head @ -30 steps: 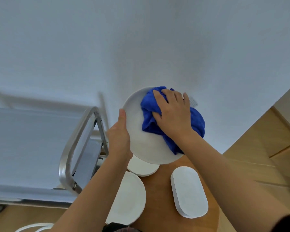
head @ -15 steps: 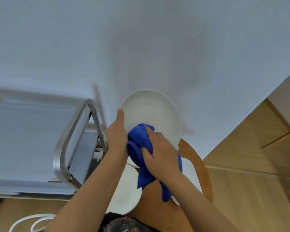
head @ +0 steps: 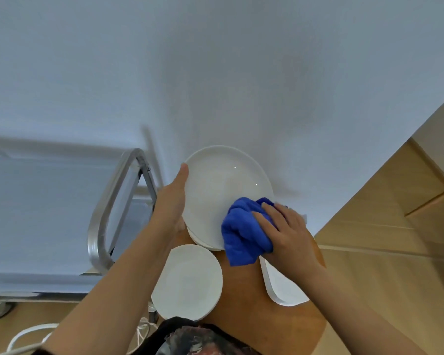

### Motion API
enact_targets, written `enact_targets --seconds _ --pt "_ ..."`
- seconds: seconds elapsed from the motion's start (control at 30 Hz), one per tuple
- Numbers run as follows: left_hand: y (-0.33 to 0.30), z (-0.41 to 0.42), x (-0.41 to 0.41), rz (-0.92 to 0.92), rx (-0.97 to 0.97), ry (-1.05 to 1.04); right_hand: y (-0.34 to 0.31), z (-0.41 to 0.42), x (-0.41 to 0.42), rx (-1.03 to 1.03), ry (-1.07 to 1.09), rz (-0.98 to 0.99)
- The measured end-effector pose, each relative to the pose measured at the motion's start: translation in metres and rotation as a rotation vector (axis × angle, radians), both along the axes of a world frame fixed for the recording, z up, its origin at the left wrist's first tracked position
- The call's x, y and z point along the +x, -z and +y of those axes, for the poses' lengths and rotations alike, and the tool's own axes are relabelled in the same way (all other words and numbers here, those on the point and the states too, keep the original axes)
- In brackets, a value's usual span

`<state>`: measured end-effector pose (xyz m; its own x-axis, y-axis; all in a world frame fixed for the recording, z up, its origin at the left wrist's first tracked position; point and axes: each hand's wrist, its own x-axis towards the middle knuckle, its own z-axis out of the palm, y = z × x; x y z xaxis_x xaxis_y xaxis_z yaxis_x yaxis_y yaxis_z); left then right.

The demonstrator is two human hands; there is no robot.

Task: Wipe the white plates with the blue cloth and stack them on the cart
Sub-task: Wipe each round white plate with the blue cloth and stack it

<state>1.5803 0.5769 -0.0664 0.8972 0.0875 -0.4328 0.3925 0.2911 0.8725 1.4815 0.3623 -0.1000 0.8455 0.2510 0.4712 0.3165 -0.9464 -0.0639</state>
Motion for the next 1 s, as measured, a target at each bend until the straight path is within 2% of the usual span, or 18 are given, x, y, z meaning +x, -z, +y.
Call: enact_targets --seconds 0.1,0.23,0.4,0.6,0.73,0.8,0.9,0.93,1.0 --pt "-0.001 -0.004 0.001 0.013 -0.067 0.009 0.004 0.012 -0.002 0.03 0.026 -0.069" --pt "0.002 -0.028 -0.007 0.052 -0.098 -0.069 0.009 0.039 -0.007 0.051 -0.037 -0.033" --pt "0.004 -0.042 -0.013 0.113 -0.081 -0.113 0.008 0.074 -0.002 0.08 0.145 0.06" --pt "-0.003 -0.022 -0.008 0.039 -0.003 -0.009 0.013 0.035 -0.003 -0.085 0.056 -0.153" --pt "-0.01 -0.014 -0.004 0.11 0.004 0.09 -0.002 0.034 -0.007 -0.012 -0.065 -0.17" --pt "-0.015 -0.008 -0.002 0.092 0.061 0.214 -0.016 0.039 -0.011 0.172 -0.11 -0.062" --pt "-0.02 0.0 0.002 -0.071 0.14 0.357 -0.049 0.039 -0.013 0.866 0.0 0.359" --pt "-0.018 0.0 0.004 -0.121 0.178 0.34 -0.052 0.036 -0.012 1.114 0.015 0.469" --pt "-0.008 0.0 0.007 -0.146 0.223 0.203 -0.053 0.031 -0.006 1.466 -0.067 0.586"
